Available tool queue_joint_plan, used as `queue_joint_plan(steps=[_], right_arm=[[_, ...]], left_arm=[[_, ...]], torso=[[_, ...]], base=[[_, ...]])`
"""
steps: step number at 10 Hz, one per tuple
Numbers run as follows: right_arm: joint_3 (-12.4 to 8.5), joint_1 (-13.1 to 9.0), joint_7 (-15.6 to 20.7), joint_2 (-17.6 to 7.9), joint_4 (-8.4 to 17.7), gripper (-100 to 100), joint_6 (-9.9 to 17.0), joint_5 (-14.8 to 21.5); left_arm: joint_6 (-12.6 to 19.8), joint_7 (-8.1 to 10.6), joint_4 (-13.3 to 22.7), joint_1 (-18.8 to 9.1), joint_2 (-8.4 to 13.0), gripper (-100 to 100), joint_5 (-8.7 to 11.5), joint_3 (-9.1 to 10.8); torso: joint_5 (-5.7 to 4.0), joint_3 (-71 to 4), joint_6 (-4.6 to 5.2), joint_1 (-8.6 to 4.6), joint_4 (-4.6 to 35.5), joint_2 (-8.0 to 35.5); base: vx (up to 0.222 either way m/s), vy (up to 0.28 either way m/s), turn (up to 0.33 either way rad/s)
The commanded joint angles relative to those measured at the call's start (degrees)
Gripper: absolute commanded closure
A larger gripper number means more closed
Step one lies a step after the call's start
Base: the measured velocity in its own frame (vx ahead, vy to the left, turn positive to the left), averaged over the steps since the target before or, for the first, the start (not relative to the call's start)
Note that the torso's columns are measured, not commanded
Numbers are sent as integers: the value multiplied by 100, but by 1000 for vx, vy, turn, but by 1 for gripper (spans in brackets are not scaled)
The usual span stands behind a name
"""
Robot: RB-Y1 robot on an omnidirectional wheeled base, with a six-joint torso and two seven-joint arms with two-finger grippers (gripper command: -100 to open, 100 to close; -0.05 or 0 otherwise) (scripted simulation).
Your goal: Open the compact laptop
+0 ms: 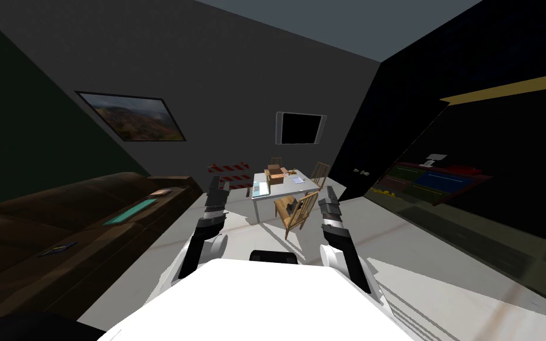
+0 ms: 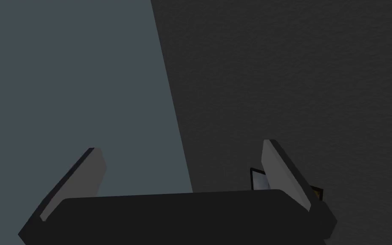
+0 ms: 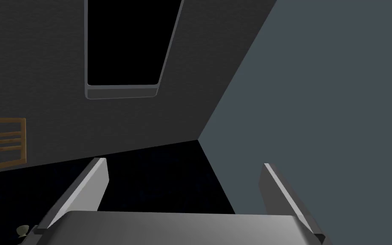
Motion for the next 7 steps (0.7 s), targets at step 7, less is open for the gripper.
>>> queue_joint_plan(steps=[7], right_arm=[[0, 0, 0, 0, -2, 0, -1, 0]], left_arm=[[-1, 0, -1, 0, 0, 0, 0, 0]], torso=[[0, -5381, 0, 0, 2691, 2693]], base=[[0, 0, 0]])
